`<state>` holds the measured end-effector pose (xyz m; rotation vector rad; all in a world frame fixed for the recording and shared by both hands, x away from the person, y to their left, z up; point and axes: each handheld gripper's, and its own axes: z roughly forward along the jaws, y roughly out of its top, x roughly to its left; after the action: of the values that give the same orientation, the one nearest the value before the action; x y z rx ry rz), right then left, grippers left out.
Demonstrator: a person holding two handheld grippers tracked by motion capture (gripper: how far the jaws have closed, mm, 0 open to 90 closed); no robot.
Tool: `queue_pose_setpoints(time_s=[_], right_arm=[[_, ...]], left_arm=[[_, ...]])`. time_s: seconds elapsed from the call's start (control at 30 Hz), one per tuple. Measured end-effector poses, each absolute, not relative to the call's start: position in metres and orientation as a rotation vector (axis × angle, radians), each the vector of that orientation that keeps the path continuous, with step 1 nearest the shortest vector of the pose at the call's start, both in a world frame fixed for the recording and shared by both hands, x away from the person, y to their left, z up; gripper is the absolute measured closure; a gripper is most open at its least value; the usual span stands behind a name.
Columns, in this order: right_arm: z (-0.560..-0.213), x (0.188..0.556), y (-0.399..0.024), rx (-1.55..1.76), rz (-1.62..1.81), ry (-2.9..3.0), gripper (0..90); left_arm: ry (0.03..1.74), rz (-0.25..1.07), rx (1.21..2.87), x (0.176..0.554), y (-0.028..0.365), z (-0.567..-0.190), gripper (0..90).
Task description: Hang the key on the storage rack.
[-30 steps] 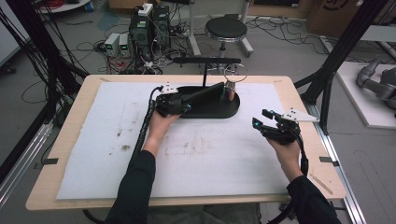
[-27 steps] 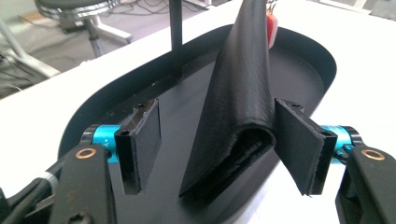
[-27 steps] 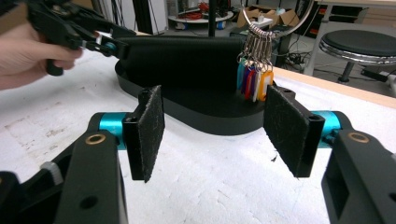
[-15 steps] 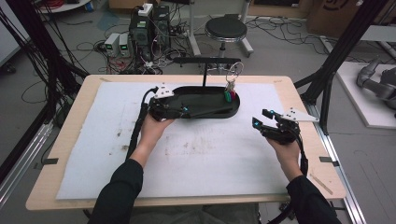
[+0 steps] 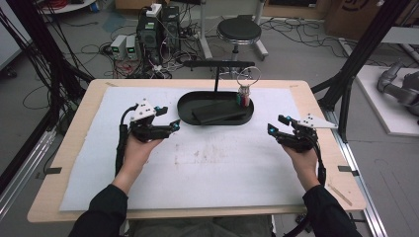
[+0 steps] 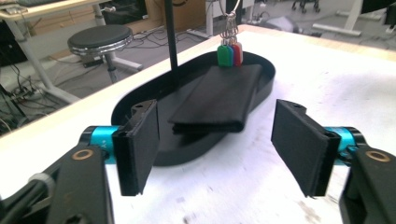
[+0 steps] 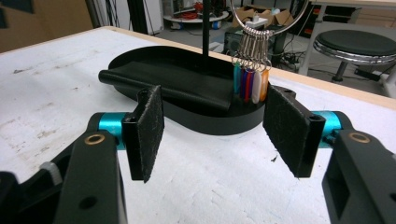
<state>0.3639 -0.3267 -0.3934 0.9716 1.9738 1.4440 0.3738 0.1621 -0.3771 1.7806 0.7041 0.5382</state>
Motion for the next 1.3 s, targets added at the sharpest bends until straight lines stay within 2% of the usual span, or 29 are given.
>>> queue_pose_setpoints(time_s=[0.4,0.83,1.3], right_arm=[[-0.393,0.363,-0.331,0.999,1.430,1.967,38.2],[-0.398,0.346,-0.342,0.986,1.330,2.010,34.5],[-0.403,0.340,-0.352,1.012,1.295,2.013,33.7]], left_arm=[[0.736,0.556,1.796,0.337,0.193,-0.389,29.7],[0.802,0.611,1.752,0.333,0.221,-0.403,29.0],[0.800,0.591,1.770,0.339,0.207,-0.410,28.3]])
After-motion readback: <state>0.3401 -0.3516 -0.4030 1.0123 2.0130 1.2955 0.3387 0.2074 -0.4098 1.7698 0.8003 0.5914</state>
